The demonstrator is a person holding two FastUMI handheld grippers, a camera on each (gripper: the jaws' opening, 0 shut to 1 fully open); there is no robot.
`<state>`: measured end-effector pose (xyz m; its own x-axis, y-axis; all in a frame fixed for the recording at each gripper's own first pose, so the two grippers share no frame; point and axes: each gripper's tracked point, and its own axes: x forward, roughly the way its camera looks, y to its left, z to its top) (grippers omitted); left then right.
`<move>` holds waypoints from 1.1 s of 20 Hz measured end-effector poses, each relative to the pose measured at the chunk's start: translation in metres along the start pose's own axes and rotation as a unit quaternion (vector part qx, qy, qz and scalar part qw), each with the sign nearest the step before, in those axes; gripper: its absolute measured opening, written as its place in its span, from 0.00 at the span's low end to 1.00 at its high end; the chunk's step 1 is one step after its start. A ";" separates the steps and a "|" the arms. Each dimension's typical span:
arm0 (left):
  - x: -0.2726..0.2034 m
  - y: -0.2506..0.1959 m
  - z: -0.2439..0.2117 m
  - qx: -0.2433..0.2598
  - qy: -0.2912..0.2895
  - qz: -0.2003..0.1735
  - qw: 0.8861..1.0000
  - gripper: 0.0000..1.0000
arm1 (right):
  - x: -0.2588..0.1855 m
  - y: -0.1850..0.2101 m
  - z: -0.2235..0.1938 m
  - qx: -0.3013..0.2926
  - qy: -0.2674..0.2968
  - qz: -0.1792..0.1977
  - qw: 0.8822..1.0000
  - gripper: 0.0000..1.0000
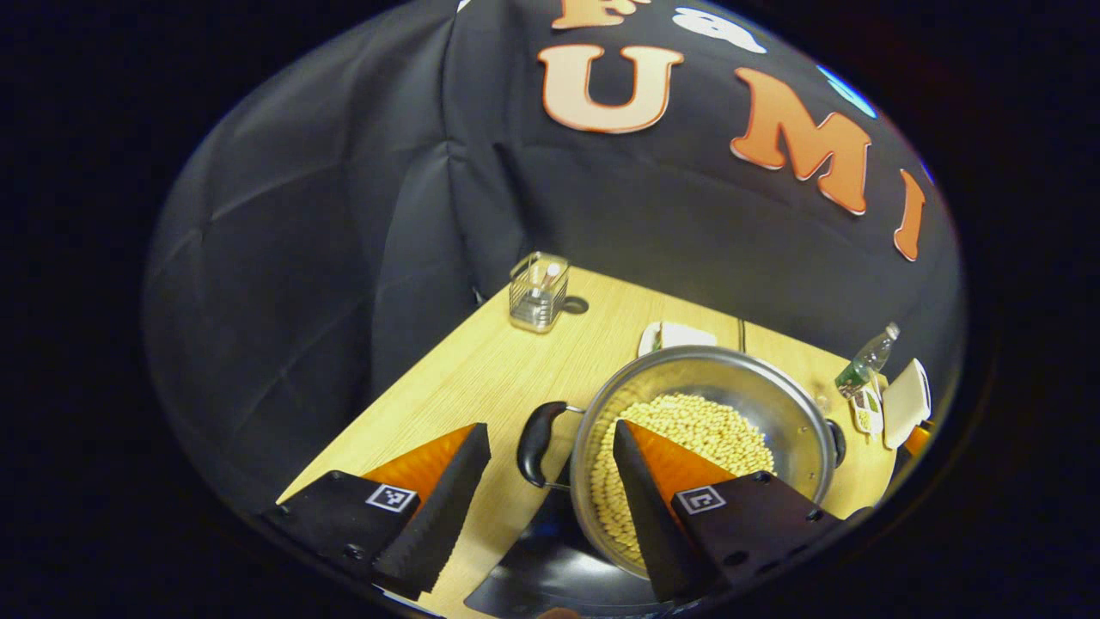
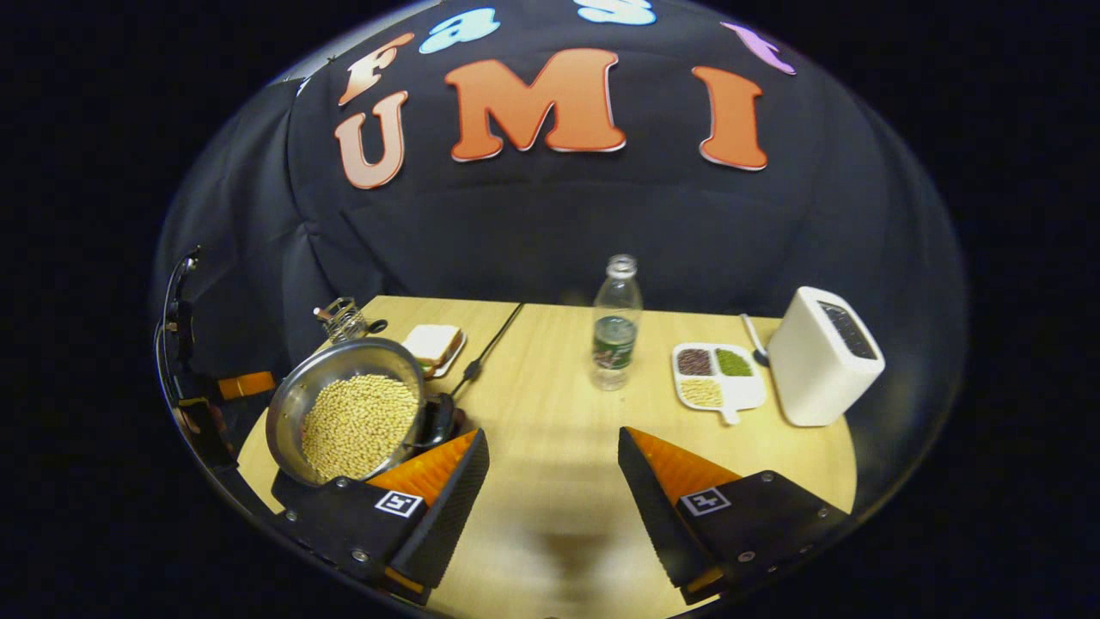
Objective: First push the handle of the pot to place it horizontally, then grasp the pot with both hands and set it on the induction cooktop.
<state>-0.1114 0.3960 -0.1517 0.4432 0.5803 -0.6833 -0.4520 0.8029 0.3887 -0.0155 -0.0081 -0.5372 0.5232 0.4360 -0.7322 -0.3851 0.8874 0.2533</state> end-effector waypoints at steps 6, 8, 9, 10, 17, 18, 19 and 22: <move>-0.066 -0.095 0.044 0.019 -0.107 -0.047 0.993 0.94 | -0.078 -0.130 0.029 0.021 -0.077 -0.057 0.995 0.95; -0.088 -0.129 0.061 0.021 -0.134 -0.066 0.989 0.93 | -0.101 -0.159 0.040 0.030 -0.099 -0.066 0.992 0.95; -0.098 -0.143 0.070 0.022 -0.149 -0.071 0.986 0.94 | -0.110 -0.170 0.049 0.029 -0.114 -0.069 0.991 0.95; -0.110 -0.158 0.080 0.022 -0.162 -0.081 0.983 0.94 | -0.119 -0.181 0.059 0.027 -0.128 -0.073 0.989 0.95; -0.180 -0.246 0.159 0.036 -0.263 -0.154 0.952 0.93 | -0.175 -0.209 0.151 -0.002 -0.233 -0.095 0.968 0.95; -0.190 -0.260 0.170 0.035 -0.274 -0.166 0.947 0.93 | -0.181 -0.209 0.166 -0.006 -0.247 -0.098 0.964 0.95; -0.200 -0.273 0.183 0.031 -0.284 -0.179 0.941 0.89 | -0.188 -0.206 0.181 -0.010 -0.259 -0.096 0.961 0.95; -0.231 -0.303 0.218 0.022 -0.307 -0.222 0.925 0.93 | -0.210 -0.195 0.219 -0.025 -0.288 -0.088 0.953 0.95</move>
<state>0.0922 0.0486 0.0229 0.9396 0.1500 -0.3076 -0.0945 0.9776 0.1881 0.1161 -0.2395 -0.2947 0.9083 0.3027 -0.2888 -0.2801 0.9527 0.1176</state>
